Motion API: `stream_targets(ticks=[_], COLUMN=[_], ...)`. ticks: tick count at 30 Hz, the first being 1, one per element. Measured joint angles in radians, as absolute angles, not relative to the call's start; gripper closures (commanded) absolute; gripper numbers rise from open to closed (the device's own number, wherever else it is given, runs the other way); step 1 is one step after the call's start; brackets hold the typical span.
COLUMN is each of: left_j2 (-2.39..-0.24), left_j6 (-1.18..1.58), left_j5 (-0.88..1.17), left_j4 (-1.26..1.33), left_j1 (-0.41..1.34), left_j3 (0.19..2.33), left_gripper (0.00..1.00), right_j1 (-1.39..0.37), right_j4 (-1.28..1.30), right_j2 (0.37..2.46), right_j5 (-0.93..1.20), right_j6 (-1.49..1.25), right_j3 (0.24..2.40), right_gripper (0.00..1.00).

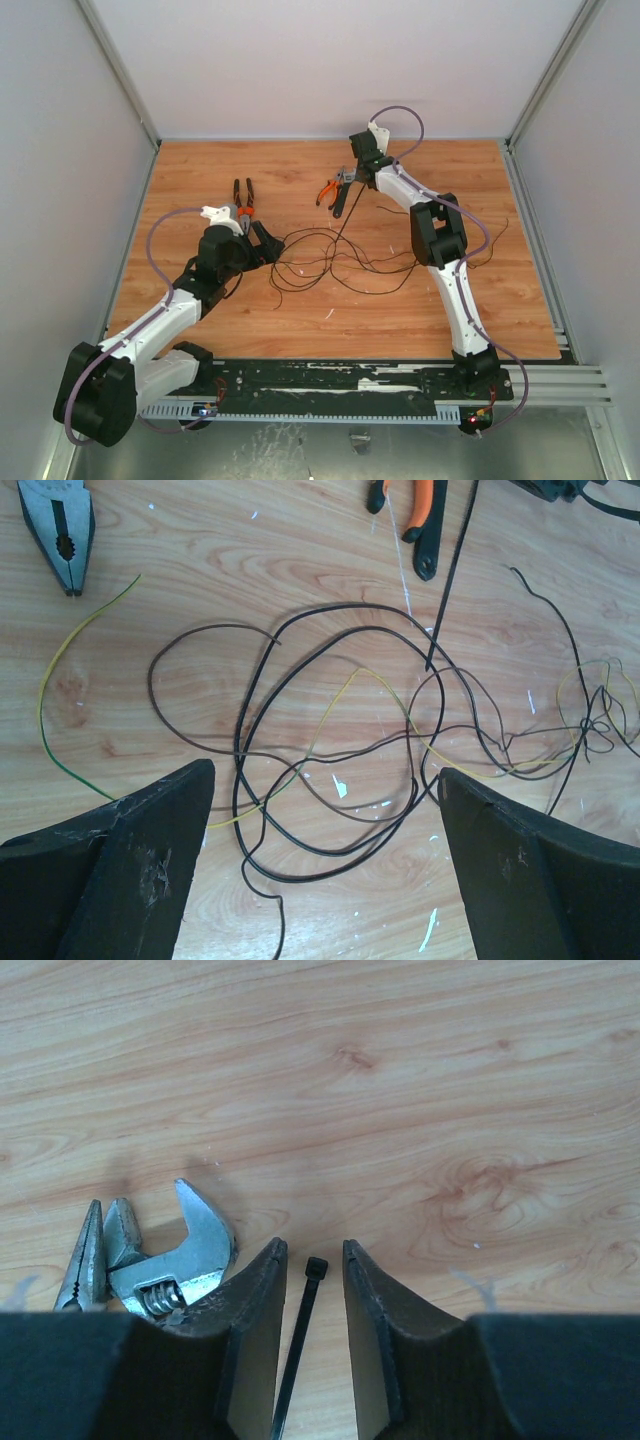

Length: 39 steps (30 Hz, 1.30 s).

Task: Zip-tie the wires
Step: Pick up the ribbon at the center of the board.

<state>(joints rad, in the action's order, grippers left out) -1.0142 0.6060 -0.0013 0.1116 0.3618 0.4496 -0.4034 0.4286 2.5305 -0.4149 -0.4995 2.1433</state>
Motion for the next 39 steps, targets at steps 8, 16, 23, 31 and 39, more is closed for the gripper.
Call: stream_targets(ticks=[8, 16, 23, 31, 39], left_j2=[-1.014, -1.014, -1.014, -1.014, -1.014], left_j6=[0.606, 0.606, 0.606, 0.606, 0.606], left_j5=[-0.001, 0.000, 0.002, 0.002, 0.002], left_j4=[0.112, 0.112, 0.112, 0.112, 0.112], left_j1=[0.362, 0.362, 0.362, 0.362, 0.362], left_j3=[0.450, 0.450, 0.450, 0.450, 0.450], left_gripper=[0.02, 0.02, 0.02, 0.02, 0.02], right_j1=[-0.412, -0.416, -0.417, -0.421, -0.423], right_j4=[0.405, 0.374, 0.368, 0.365, 0.366], right_j2=[2.531, 2.518, 2.514, 2.510, 2.508], right_j5=[-0.431, -0.439, -0.442, -0.445, -0.445], right_j6=[-0.501, -0.521, -0.531, -0.542, -0.546], right_j3=[2.129, 2.096, 2.087, 2.080, 2.077], right_gripper=[0.74, 0.74, 0.75, 0.81, 0.90])
